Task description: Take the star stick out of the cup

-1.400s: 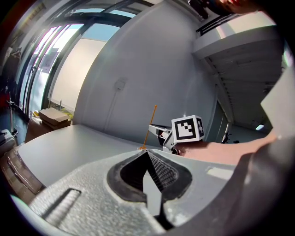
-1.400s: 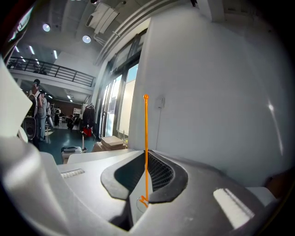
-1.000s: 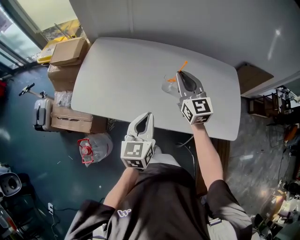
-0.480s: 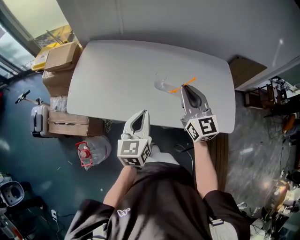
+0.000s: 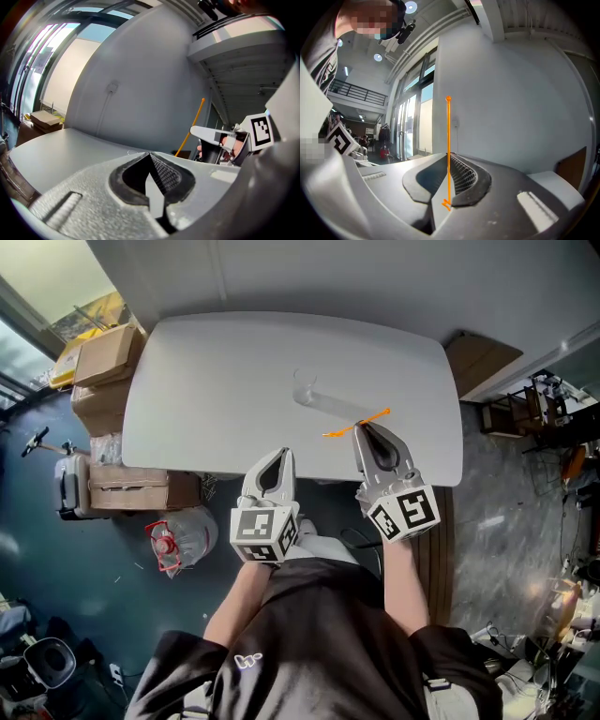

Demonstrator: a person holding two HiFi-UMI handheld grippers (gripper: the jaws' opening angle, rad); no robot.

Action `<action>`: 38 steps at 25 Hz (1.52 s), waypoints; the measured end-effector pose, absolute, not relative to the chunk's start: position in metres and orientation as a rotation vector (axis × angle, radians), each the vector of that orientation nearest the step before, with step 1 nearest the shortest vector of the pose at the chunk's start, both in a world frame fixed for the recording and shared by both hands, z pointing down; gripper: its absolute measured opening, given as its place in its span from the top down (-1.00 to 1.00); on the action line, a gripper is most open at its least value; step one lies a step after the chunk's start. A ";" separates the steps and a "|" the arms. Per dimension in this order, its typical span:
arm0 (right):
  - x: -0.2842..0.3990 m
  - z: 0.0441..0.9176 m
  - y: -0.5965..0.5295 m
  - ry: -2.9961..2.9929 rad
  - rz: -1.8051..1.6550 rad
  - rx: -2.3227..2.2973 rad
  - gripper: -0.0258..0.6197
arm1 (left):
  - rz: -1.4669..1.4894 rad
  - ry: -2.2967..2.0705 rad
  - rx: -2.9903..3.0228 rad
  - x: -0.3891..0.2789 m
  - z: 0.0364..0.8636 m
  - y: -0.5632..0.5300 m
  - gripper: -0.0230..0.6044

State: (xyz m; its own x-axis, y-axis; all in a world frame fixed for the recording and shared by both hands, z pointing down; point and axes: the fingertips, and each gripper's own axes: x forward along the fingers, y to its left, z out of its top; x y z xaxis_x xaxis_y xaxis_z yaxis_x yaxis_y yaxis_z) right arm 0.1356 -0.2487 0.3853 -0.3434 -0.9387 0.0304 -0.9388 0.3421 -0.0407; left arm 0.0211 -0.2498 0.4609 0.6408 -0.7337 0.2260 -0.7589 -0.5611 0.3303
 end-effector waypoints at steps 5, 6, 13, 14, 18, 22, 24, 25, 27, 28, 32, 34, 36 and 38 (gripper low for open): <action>0.130 0.384 -0.230 -2.578 0.095 1.789 0.86 | 0.095 -1.178 2.472 0.024 0.461 -0.244 0.92; 0.129 0.384 -0.228 -2.580 0.097 1.787 0.86 | 0.097 -1.180 2.472 0.024 0.461 -0.242 0.92; 0.123 0.391 -0.218 -2.585 0.127 1.758 0.86 | 0.089 -1.209 2.468 0.023 0.457 -0.234 0.92; 0.123 0.394 -0.217 -2.585 0.140 1.753 0.86 | 0.088 -1.217 2.468 0.023 0.456 -0.233 0.92; 0.121 0.413 -0.209 -2.552 0.219 1.737 0.86 | 0.089 -1.242 2.480 0.022 0.456 -0.229 0.92; 0.119 0.421 -0.203 -2.548 0.244 1.710 0.86 | 0.084 -1.255 2.484 0.022 0.453 -0.224 0.92; 0.119 0.422 -0.201 -2.555 0.266 1.715 0.86 | 0.080 -1.260 2.487 0.023 0.451 -0.223 0.92; 0.120 0.422 -0.201 -2.557 0.277 1.719 0.86 | 0.081 -1.261 2.489 0.023 0.450 -0.222 0.92; 0.120 0.422 -0.200 -2.563 0.293 1.725 0.86 | 0.083 -1.264 2.492 0.023 0.449 -0.220 0.92; 0.121 0.421 -0.199 -2.566 0.304 1.733 0.86 | 0.082 -1.265 2.494 0.023 0.448 -0.220 0.92; 0.120 0.425 -0.196 -2.566 0.287 1.710 0.86 | 0.081 -1.271 2.494 0.023 0.448 -0.216 0.92; 0.118 0.427 -0.195 -2.566 0.284 1.699 0.86 | 0.080 -1.270 2.494 0.022 0.448 -0.215 0.92; 0.116 0.425 -0.195 -2.568 0.307 1.715 0.86 | 0.080 -1.272 2.493 0.020 0.447 -0.214 0.92; 0.116 0.424 -0.195 -2.569 0.305 1.714 0.86 | 0.081 -1.274 2.492 0.019 0.447 -0.213 0.92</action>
State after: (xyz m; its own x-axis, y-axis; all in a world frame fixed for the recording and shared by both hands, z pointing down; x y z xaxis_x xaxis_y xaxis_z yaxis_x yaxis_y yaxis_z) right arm 0.1157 -0.1946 0.4245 -0.3892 -0.9104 0.1404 -0.9180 0.3707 -0.1411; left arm 0.0193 -0.2133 0.4474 0.5961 -0.7769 0.2027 -0.7964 -0.5400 0.2725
